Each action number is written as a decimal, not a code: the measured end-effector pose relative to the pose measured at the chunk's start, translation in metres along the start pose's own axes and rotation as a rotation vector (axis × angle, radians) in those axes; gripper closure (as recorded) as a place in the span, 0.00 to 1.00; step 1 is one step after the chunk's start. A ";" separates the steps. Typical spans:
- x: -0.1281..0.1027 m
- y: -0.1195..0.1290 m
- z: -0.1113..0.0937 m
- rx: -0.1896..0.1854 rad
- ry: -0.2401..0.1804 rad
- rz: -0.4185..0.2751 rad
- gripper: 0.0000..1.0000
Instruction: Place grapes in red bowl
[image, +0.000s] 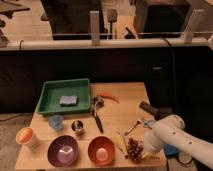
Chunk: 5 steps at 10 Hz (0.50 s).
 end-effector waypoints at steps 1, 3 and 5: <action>0.000 0.000 -0.001 0.000 0.000 0.001 1.00; 0.000 -0.001 -0.003 0.004 -0.001 0.001 1.00; -0.004 -0.003 -0.015 0.019 0.000 -0.012 1.00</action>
